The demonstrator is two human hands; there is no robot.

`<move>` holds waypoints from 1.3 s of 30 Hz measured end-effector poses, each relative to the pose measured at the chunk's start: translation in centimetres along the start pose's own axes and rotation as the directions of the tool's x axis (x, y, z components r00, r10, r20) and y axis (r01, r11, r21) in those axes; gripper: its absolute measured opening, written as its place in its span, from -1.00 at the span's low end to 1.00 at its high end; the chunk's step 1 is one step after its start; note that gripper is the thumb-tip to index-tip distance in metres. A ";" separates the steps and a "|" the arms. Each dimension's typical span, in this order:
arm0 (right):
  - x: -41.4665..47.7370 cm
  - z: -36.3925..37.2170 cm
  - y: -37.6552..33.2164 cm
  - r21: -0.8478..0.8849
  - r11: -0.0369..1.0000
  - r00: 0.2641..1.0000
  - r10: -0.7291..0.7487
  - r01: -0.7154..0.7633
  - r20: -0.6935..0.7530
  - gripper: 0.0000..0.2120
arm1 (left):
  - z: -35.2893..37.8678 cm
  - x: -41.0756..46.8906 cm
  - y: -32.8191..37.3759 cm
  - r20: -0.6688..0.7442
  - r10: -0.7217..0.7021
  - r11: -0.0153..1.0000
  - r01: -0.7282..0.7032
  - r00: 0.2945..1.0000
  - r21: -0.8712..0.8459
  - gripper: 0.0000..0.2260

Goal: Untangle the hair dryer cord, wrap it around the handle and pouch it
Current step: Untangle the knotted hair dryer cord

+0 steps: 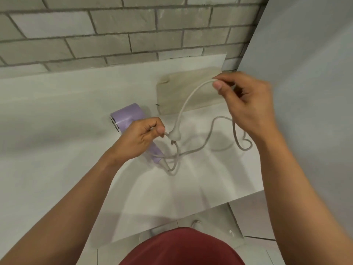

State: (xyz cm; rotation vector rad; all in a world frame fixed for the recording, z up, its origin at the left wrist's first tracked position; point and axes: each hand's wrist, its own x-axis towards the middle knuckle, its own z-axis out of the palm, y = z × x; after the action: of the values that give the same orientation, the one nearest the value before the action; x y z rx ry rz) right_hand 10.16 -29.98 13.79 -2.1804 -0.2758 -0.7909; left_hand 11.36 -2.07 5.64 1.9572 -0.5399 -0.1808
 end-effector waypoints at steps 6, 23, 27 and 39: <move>-1.1 -1.7 0.9 0.074 0.987 0.979 0.150 -0.140 -0.141 -0.83 | 0.2 -0.2 0.2 -0.156 -0.076 0.997 0.076 0.985 -0.001 -0.55; -7.7 3.8 7.6 0.044 0.752 0.750 0.648 -0.658 0.130 -0.85 | -0.1 -1.8 0.7 0.007 0.129 0.992 -0.129 0.992 -0.010 -0.80; -8.7 4.3 10.3 -0.300 0.664 0.660 0.739 -0.684 0.131 -0.81 | -0.4 -2.3 0.8 0.023 0.193 0.981 -0.194 0.981 0.026 -0.78; -9.8 8.5 5.5 -0.281 0.947 0.849 0.273 -0.155 0.452 -0.44 | -1.1 -3.3 0.8 0.160 0.248 0.969 -0.244 0.956 -0.040 -0.67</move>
State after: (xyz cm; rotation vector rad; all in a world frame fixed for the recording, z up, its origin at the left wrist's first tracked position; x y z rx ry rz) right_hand 8.64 -26.80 0.16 -2.5624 -0.1851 -0.1369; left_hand 8.55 0.05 6.50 1.8468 -0.8809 -0.1889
